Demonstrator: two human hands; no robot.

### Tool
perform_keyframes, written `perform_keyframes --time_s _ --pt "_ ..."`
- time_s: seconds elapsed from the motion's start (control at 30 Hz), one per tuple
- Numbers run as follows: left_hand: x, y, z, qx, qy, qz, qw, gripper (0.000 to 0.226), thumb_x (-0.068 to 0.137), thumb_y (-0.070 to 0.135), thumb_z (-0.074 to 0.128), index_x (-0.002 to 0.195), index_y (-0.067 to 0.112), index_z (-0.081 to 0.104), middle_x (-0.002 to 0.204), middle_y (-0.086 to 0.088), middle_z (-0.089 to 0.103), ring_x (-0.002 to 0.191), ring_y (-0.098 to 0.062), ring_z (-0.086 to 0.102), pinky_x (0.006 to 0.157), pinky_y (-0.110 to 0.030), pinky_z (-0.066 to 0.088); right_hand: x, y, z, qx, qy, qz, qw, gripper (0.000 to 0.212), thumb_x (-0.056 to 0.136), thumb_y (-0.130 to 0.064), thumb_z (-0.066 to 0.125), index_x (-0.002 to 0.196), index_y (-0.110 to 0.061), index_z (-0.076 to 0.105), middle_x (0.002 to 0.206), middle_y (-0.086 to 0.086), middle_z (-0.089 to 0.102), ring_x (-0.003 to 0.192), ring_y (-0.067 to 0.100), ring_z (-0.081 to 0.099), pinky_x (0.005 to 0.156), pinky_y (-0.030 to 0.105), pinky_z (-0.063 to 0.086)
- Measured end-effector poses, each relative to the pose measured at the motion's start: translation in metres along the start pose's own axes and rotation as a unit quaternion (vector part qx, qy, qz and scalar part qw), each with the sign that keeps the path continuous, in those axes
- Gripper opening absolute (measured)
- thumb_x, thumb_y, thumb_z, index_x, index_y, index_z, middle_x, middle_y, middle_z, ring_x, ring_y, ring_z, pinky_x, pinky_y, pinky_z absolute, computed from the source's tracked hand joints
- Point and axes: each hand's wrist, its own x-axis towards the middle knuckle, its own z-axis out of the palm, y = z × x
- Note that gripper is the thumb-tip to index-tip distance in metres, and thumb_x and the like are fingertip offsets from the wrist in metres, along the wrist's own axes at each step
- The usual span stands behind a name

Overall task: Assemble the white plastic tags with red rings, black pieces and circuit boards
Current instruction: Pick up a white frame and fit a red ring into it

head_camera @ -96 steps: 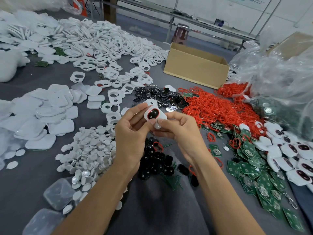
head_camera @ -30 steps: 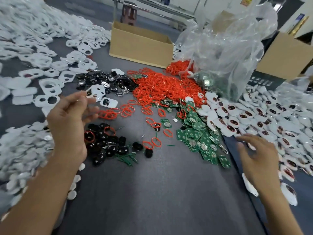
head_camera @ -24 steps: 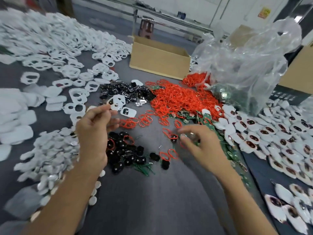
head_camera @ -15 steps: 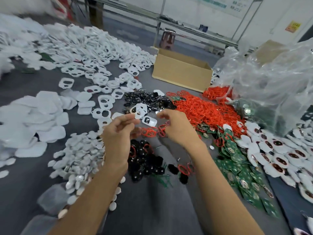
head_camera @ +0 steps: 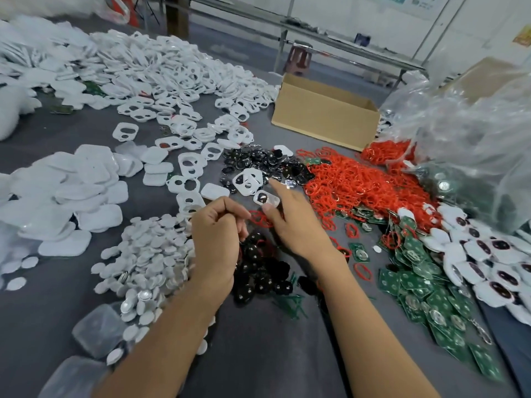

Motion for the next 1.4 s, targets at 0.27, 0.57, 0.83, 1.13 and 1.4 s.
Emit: perform_keyframes --time_s 0.27,0.57,0.83,1.13,1.4 --pt "0.0 -0.001 -0.002 0.011 0.013 -0.008 1.0 0.051 0.071 -0.021 0.029 0.052 0.016 0.058 0.043 0.006 0.043 0.044 -0.008 0.041 0.047 -0.019 0.035 0.006 0.0 0.009 0.006 0.096 0.045 0.994 0.025 0.092 -0.012 0.057 0.117 -0.013 0.058 0.105 0.009 0.065 0.102 0.028 0.056 0.084 0.035 0.043" --pt "0.0 -0.005 -0.001 0.021 0.02 -0.005 1.0 0.051 0.075 -0.02 0.032 0.055 0.017 0.062 0.045 0.005 0.049 0.045 -0.008 0.046 0.047 -0.016 0.041 0.006 -0.011 -0.005 0.158 0.237 0.008 0.959 0.02 0.077 0.004 0.068 0.088 -0.012 0.069 0.078 -0.005 0.058 0.069 0.001 0.052 0.067 0.005 0.037" --pt "0.004 -0.008 0.001 0.023 0.03 0.0 0.999 0.031 0.086 -0.011 0.052 0.093 0.015 0.066 0.087 -0.004 0.069 0.079 -0.015 0.066 0.064 -0.022 0.054 0.006 -0.022 -0.008 0.185 0.073 0.05 0.979 0.025 0.08 -0.012 0.075 0.104 -0.012 0.07 0.091 0.005 0.069 0.075 0.01 0.055 0.072 0.021 0.044" --pt "0.006 -0.01 -0.001 0.033 0.025 -0.034 0.999 0.03 0.087 -0.009 0.053 0.087 0.015 0.069 0.082 -0.003 0.071 0.068 -0.011 0.07 0.066 -0.024 0.053 0.067 -0.034 0.004 -0.001 0.058 0.1 0.993 0.023 0.086 -0.021 0.064 0.102 -0.006 0.07 0.099 0.009 0.07 0.096 0.027 0.062 0.079 0.033 0.048" --pt "0.006 -0.005 -0.001 0.004 0.038 -0.021 0.999 0.025 0.09 -0.006 0.054 0.095 0.015 0.066 0.091 -0.006 0.071 0.071 -0.013 0.071 0.062 -0.019 0.054 0.05 -0.036 -0.008 0.155 0.106 0.132 0.973 0.015 0.076 -0.017 0.075 0.072 -0.018 0.061 0.068 -0.008 0.059 0.064 0.007 0.054 0.065 0.025 0.041"
